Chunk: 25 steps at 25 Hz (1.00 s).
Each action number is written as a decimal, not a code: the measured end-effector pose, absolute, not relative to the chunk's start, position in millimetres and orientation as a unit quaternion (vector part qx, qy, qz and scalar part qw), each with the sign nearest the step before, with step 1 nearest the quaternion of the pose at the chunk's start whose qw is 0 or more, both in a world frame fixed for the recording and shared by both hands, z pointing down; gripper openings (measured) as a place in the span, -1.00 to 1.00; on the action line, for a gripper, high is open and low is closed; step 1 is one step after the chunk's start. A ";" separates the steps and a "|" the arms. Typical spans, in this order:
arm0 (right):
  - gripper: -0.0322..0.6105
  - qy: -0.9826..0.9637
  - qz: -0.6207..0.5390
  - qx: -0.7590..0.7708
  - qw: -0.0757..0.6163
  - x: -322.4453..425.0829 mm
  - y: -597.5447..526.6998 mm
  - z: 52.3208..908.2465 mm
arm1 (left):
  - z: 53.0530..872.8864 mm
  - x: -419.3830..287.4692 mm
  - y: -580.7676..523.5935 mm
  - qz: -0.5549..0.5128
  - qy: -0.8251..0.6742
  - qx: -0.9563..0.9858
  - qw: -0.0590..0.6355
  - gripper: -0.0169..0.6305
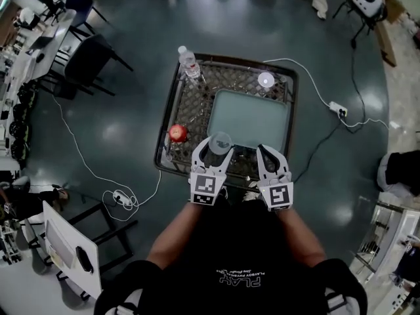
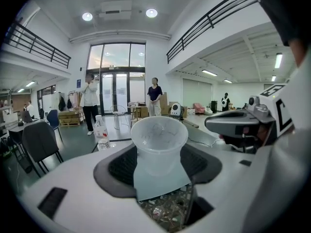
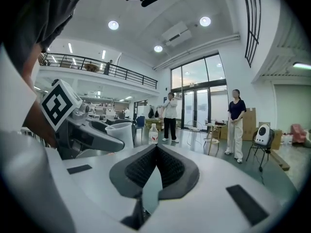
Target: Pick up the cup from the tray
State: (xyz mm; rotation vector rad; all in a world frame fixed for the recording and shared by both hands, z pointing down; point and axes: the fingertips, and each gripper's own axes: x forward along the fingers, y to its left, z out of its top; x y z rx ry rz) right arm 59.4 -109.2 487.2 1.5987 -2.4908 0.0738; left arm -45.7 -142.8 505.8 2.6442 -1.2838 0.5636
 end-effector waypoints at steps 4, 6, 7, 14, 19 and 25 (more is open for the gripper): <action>-0.88 -0.842 0.010 0.534 0.074 54.1 -114.2 468.9 | 495.4 -48.4 -147.5 0.185 -0.432 0.880 0.064 -0.07; -0.88 -0.840 0.009 0.537 0.079 54.0 -116.7 464.5 | 490.2 -48.3 -149.5 0.181 -0.434 0.880 0.059 -0.07; -0.88 -0.838 0.008 0.539 0.080 54.4 -118.1 462.5 | 487.9 -48.1 -150.2 0.180 -0.435 0.881 0.056 -0.07; -0.88 -0.834 -0.003 0.547 0.072 56.9 -121.8 453.9 | 480.1 -47.7 -150.2 0.178 -0.435 0.881 0.047 -0.07; -0.88 -0.832 -0.006 0.550 0.075 58.4 -125.2 456.6 | 476.9 -46.4 -154.6 0.175 -0.438 0.881 0.041 -0.07; -0.88 -0.831 0.002 0.551 0.072 57.3 -129.2 463.6 | 479.1 -43.6 -156.2 0.175 -0.433 0.883 0.042 -0.07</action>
